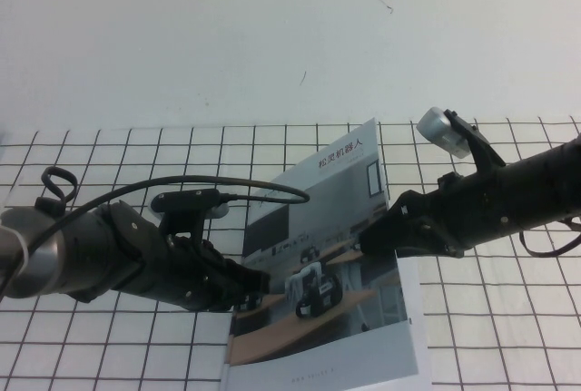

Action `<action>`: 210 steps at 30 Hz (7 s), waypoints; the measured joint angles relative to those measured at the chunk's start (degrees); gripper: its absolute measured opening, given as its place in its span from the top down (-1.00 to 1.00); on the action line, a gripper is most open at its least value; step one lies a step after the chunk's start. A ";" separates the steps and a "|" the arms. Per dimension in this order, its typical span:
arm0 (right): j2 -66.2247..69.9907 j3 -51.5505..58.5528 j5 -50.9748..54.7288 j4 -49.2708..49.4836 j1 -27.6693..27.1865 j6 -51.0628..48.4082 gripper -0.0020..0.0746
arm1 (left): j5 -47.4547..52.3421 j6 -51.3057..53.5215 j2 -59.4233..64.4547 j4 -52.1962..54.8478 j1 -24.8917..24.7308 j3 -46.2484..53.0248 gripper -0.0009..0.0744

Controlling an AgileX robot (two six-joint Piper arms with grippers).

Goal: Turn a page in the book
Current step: Open the closed book

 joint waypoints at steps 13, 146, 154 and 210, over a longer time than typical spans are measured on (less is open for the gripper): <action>-1.76 -0.68 5.38 4.21 0.11 -2.34 -0.15 | -0.77 0.23 0.13 -1.24 0.00 0.00 0.98; -3.13 -1.13 -1.21 -2.58 8.65 -11.63 0.75 | -63.08 23.23 -26.27 -50.28 -38.47 15.89 0.98; 5.91 -1.13 -6.61 -3.59 12.20 -12.87 0.94 | -45.45 27.41 -26.27 -50.74 -25.09 15.89 0.98; 6.83 -2.87 -4.49 -52.60 14.89 20.08 0.94 | -17.29 42.13 -31.95 -49.64 -9.55 11.75 0.98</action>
